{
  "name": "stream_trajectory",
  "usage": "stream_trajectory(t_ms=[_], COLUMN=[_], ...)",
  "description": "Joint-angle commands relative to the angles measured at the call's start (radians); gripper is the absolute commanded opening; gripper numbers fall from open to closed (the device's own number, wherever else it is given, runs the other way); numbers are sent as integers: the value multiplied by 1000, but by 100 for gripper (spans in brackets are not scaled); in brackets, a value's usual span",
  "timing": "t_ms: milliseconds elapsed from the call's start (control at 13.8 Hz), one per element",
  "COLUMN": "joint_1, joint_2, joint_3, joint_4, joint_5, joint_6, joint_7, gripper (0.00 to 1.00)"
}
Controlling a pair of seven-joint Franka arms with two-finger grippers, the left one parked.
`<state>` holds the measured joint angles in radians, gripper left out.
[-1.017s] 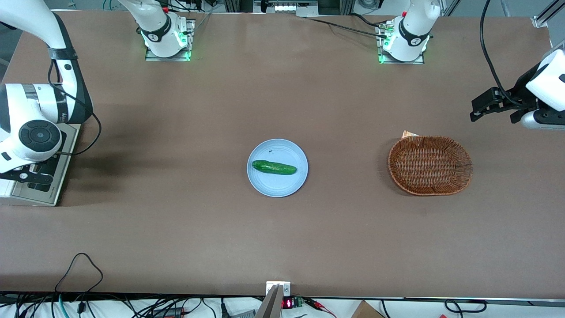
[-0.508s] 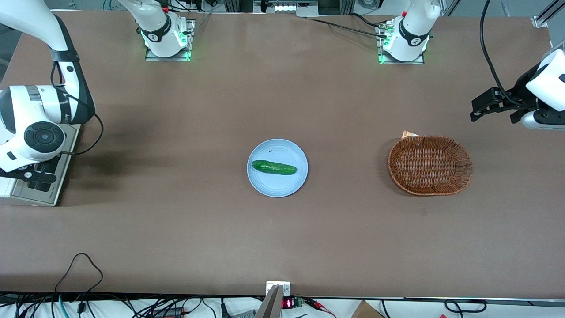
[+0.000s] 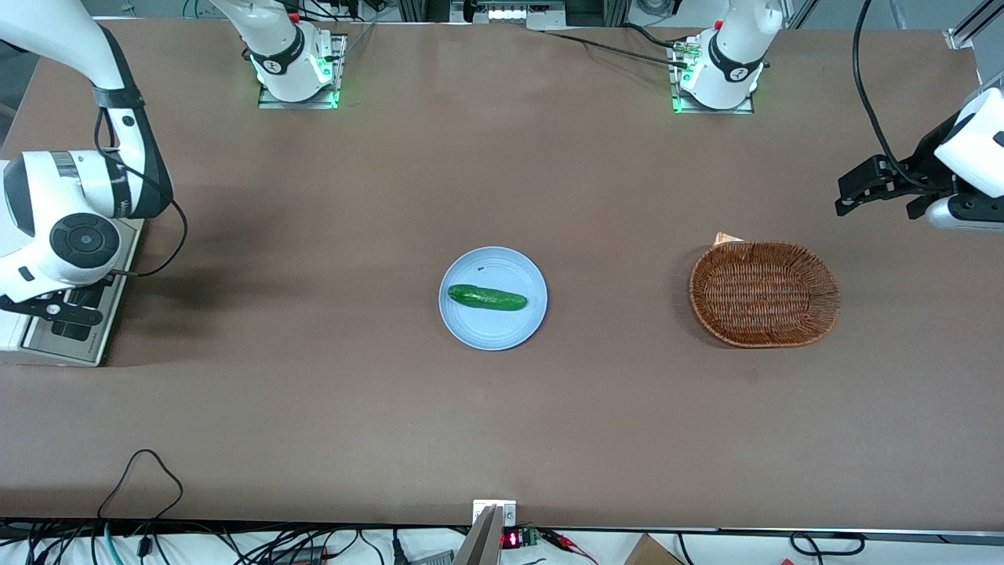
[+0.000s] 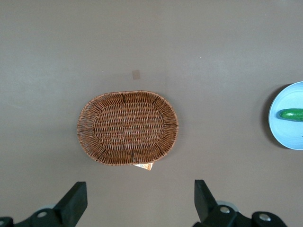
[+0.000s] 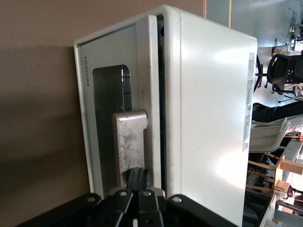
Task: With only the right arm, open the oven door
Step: 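Hook the right gripper on the handle and pull the door down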
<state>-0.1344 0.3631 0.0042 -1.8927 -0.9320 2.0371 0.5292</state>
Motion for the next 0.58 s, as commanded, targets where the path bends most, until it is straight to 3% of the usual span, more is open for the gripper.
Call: stream_trajectory(t_ms=[0,363,508], joint_1=[-4,-4,-2], joint_2=[36,57,66], joint_3=[3,11,13], joint_4=[-35,-37,-39], joint_5=[27,41,79], joint_6=[91,117,132], joint_7=[49,49,49], gripper=[0,0,0])
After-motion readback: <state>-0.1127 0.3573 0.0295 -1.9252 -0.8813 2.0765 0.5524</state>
